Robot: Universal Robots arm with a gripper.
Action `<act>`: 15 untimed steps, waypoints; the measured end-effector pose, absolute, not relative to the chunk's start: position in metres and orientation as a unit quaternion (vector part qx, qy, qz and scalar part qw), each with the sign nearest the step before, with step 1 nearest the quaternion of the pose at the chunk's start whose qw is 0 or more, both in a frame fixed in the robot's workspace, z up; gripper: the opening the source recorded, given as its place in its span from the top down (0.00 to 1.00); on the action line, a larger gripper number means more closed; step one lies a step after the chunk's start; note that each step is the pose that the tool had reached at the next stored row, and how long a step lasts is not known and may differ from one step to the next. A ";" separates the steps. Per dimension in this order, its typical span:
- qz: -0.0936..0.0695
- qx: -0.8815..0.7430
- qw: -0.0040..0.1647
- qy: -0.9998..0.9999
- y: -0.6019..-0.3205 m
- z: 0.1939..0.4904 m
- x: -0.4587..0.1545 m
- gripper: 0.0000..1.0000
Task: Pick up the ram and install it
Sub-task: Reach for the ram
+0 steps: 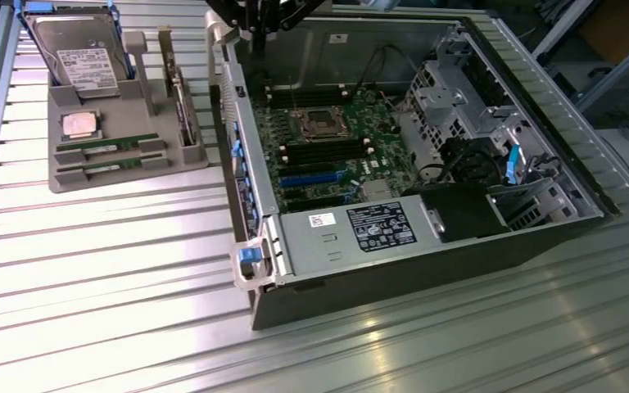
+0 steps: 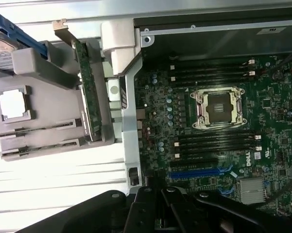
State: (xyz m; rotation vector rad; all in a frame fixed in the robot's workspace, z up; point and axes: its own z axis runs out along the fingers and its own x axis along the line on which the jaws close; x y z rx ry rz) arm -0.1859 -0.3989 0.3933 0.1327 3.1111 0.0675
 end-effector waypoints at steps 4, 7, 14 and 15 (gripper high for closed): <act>0.022 0.042 0.014 0.999 -0.399 0.393 -0.198 0.89; 0.022 0.042 0.014 0.999 -0.399 0.393 -0.212 0.89; 0.022 0.040 0.014 0.999 -0.399 0.393 -0.235 0.89; 0.022 0.040 0.014 0.999 -0.399 0.393 -0.238 0.89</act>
